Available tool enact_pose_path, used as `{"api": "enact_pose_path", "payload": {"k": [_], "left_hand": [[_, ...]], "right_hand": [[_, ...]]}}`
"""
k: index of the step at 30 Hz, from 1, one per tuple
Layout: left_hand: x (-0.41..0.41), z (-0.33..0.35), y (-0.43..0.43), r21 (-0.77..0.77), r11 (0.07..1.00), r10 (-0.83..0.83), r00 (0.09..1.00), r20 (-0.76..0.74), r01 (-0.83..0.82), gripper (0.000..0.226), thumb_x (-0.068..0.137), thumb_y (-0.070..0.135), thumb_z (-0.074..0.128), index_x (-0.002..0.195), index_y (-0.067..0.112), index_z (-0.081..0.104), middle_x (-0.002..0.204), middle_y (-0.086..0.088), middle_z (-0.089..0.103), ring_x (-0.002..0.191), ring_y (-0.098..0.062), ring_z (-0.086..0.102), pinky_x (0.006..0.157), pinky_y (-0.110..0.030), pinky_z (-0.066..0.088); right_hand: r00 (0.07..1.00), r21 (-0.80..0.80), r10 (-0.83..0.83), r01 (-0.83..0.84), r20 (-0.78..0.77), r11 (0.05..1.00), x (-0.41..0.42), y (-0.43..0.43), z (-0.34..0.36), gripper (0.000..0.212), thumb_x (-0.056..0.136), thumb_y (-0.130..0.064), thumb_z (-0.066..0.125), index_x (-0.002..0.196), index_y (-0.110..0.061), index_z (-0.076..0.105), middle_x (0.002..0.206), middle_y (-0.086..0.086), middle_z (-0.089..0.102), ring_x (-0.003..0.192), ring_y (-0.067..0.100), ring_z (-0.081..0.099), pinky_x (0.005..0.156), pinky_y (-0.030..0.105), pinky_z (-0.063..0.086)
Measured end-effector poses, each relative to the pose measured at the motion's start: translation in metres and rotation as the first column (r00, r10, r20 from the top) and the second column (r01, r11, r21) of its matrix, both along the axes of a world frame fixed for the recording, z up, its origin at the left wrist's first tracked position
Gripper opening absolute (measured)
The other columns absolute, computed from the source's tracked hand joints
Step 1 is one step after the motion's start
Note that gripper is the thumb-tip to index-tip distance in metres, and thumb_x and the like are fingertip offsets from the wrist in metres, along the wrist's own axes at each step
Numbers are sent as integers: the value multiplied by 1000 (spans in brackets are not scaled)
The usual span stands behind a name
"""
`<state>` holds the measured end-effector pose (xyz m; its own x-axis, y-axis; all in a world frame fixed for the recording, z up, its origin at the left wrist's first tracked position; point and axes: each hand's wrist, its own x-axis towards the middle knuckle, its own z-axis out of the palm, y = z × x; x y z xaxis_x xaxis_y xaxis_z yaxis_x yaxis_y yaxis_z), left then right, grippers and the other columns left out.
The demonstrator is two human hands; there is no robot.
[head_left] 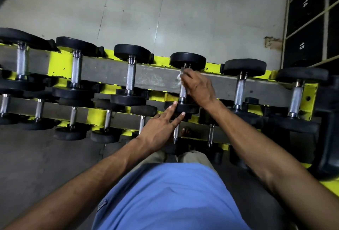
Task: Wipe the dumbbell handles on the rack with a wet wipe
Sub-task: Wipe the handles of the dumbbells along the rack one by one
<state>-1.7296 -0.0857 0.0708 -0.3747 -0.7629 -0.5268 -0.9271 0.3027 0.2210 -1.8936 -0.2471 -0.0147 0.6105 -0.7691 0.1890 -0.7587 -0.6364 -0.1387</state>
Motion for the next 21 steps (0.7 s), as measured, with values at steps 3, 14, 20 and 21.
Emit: {"api": "enact_pose_path", "payload": {"k": [3,14,20,21], "left_hand": [[-1,-2,1,-22,1000,1,1000,11,0,92,100,0,54,168,27,-1,171,-18,-24,160,-31,17,117,-41,38],[-3,-11,5,-33,999,40,998,-38,-42,93,99,5,59,169,25,0,169,-20,-27,162,-31,6,123,-46,35],[-4,-6,5,-17,998,59,997,-56,-60,86,102,12,55,169,24,1,169,-21,-25,162,-32,4,121,-44,32],[-3,-8,6,-26,998,60,997,-55,-61,88,102,10,56,169,24,1,169,-21,-26,162,-31,3,121,-45,33]], "right_hand": [[969,30,81,-76,-231,997,5,-22,17,39,96,-19,56,135,-18,55,129,-3,61,79,24,68,52,32,48],[764,254,301,-184,-570,950,41,-37,70,18,93,-23,58,105,-19,70,103,2,72,90,29,70,67,38,55],[797,513,459,-225,-392,828,39,-3,53,16,97,-26,54,98,-15,66,91,2,62,78,23,61,62,31,45],[813,463,448,-256,-372,849,38,-4,53,15,96,-26,56,98,-15,66,89,1,56,77,23,58,60,30,38]]}}
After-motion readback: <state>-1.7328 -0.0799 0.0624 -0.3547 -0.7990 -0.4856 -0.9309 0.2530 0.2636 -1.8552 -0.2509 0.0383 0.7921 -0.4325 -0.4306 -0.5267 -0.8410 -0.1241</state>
